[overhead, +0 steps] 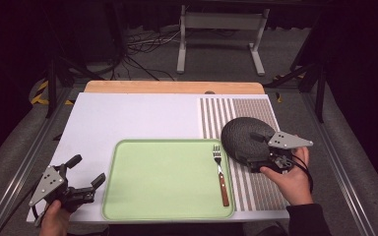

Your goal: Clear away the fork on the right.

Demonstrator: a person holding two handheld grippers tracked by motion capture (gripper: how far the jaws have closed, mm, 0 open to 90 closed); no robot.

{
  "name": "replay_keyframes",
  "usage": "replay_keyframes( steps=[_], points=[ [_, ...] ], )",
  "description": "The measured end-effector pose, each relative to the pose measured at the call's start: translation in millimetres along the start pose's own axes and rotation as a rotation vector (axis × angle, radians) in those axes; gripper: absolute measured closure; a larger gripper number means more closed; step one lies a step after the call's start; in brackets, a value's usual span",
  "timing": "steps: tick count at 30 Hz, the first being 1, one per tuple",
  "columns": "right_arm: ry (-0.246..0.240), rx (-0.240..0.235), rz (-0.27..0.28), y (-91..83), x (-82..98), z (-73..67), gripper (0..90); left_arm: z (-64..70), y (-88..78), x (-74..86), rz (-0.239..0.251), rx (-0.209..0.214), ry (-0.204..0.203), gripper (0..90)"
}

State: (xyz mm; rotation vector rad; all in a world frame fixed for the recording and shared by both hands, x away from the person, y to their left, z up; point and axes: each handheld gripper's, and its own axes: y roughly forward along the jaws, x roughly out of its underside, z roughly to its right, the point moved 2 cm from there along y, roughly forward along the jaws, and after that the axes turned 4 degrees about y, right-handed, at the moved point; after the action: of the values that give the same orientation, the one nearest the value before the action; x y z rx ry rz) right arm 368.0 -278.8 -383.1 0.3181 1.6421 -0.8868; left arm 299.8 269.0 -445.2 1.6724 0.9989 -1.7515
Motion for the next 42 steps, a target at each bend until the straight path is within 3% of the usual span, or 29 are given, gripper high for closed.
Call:
replay_keyframes(
  steps=[9, 17, 29, 36, 42],
  points=[
    [0.034, 0.016, 0.048, -14.1, 23.1, 7.7, 13.5, 0.1, 0.1, 0.1, -0.001, -0.001, 0.002, 0.1],
    [0.054, 0.02, 0.029, -18.3, 48.3, 13.1, 13.4, 0.1, 0.3, 0.6, -0.004, -0.002, 0.001, 0.1],
    [0.113, 0.013, 0.057, -24.2, 72.1, 16.3, 13.3, 0.1, 0.1, 0.4, -0.005, 0.002, 0.0, 0.0],
    [0.16, -0.002, 0.044, -23.9, 84.8, 17.6, 13.2, 0.0, -0.3, -0.7, -0.001, 0.007, 0.001, 0.0],
    [0.143, 0.003, 0.012, -21.1, 89.5, 18.7, 11.9, 0.0, 0.0, -0.8, 0.002, 0.011, -0.002, 0.0]
  ],
)
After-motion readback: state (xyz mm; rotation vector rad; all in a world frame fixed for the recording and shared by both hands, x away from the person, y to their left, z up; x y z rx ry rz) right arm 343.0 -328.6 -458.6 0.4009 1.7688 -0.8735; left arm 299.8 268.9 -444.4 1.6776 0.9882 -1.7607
